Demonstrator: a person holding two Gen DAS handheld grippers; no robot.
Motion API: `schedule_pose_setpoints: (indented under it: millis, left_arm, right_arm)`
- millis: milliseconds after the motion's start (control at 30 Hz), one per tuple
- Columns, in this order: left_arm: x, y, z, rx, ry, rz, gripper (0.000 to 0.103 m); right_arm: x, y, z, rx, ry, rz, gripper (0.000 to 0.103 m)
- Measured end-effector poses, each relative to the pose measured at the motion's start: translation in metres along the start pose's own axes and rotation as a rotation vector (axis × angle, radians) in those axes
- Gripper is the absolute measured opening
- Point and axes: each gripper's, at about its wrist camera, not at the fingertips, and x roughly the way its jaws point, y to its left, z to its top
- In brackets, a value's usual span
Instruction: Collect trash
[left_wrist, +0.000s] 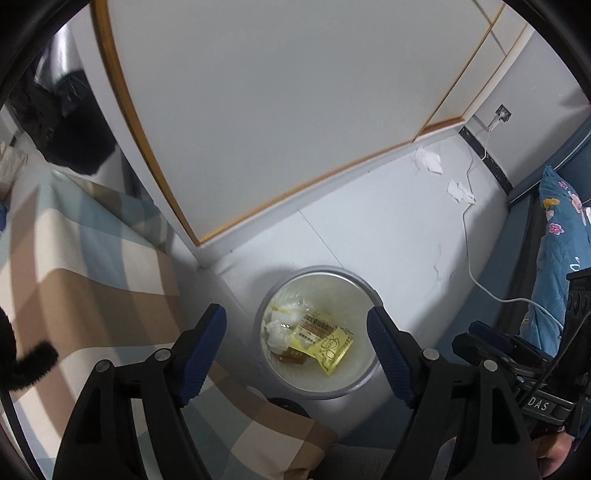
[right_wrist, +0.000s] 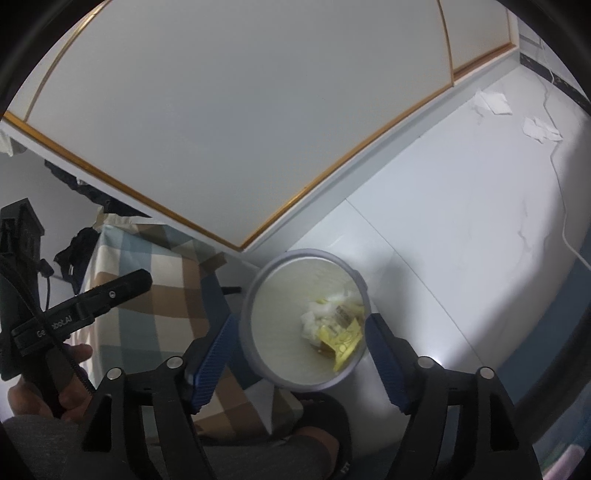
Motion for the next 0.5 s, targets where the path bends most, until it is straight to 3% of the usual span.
schedule_pose_setpoints:
  millis: [500]
  left_arm:
    - [-0.020, 0.009, -0.013, 0.003, -0.043, 0.017, 0.076]
  right_arm:
    - [-0.021, 0.022, -0.004, -0.032, -0.020, -0.011, 0.082]
